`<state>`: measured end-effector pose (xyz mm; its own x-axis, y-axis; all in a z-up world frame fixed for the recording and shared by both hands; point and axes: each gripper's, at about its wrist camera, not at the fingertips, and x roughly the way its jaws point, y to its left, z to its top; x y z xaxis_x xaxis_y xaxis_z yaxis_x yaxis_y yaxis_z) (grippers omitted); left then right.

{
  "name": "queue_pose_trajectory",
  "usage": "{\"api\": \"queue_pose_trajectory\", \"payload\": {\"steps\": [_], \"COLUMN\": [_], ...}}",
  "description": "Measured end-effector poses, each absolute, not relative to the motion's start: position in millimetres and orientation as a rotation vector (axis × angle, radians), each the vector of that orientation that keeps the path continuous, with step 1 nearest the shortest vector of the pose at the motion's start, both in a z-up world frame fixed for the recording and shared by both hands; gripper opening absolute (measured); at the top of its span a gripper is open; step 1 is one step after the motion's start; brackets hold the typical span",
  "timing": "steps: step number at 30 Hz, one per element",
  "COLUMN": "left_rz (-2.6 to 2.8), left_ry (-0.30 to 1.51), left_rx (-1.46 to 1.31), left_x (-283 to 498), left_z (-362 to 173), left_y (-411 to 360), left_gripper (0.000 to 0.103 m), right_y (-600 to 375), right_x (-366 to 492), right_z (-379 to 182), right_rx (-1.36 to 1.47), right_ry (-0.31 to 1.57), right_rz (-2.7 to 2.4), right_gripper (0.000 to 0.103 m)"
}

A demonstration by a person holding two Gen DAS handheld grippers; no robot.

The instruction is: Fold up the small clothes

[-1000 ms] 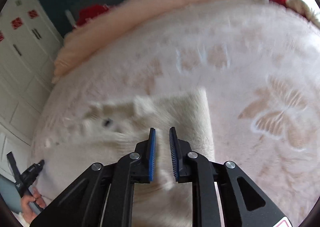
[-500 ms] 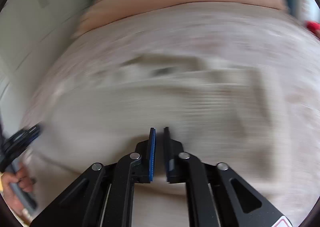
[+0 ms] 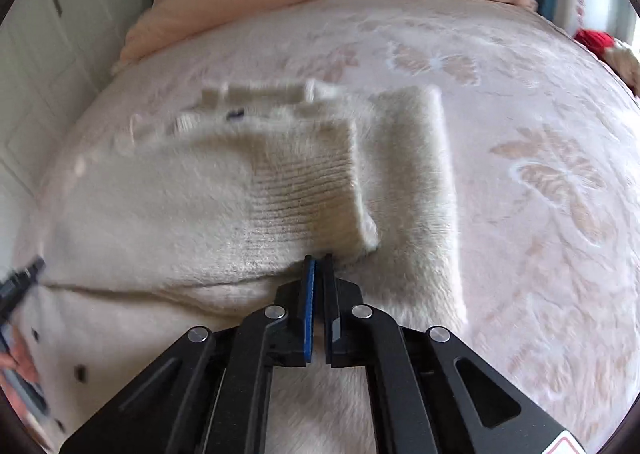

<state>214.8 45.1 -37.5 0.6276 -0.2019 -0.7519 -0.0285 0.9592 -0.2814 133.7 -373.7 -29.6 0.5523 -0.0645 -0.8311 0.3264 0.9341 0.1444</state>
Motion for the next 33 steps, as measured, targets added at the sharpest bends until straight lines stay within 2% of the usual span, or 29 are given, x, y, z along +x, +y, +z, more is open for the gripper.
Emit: {"api": "queue_pose_trajectory", "payload": {"steps": [2, 5, 7, 9, 10, 12, 15, 17, 21, 25, 29, 33], "left_rz": [-0.091, -0.095, -0.079, -0.027, -0.025, -0.039, -0.057, -0.071, -0.096, -0.122, -0.126, -0.185], "left_ry": [0.892, 0.875, 0.87, 0.863, 0.859, 0.875, 0.936, 0.985, 1.032, 1.094, 1.135, 1.167], "left_rx": [-0.294, -0.25, -0.238, -0.239, -0.262, -0.298, -0.323, -0.331, -0.337, -0.34, -0.317, -0.294], "left_x": [212, 209, 201, 183, 168, 144, 99, 69, 22, 6, 6, 7], "left_z": [-36, -38, -30, -15, -7, 0, 3, 1, -4, -23, -36, -41], "left_y": [45, 41, 42, 50, 59, 74, 99, 112, 124, 122, 114, 100], "left_gripper": [0.033, 0.033, 0.034, 0.043, 0.044, 0.052, 0.06, 0.065, 0.085, 0.085, 0.085, 0.085], "right_y": [-372, -372, -374, -370, -364, -357, -350, -344, -332, -317, -299, -295], "right_x": [125, 126, 114, 88, 76, 40, -23, -56, -106, -129, -123, -109], "right_z": [-20, -43, -29, 0, 12, 33, 38, 32, 9, -22, -36, -50], "right_rx": [0.292, 0.278, 0.3, 0.313, 0.3, 0.273, 0.274, 0.291, 0.357, 0.476, 0.469, 0.536], "right_ry": [0.916, 0.994, 0.989, 0.941, 0.921, 0.904, 0.925, 0.964, 1.058, 1.14, 1.194, 1.226], "right_rz": [-0.258, -0.265, -0.27, -0.251, -0.248, -0.259, -0.266, -0.271, -0.251, -0.187, -0.171, -0.135], "right_gripper": [0.015, 0.014, 0.015, 0.019, 0.023, 0.045, 0.053, 0.056, 0.057, 0.057, 0.057, 0.065]}}
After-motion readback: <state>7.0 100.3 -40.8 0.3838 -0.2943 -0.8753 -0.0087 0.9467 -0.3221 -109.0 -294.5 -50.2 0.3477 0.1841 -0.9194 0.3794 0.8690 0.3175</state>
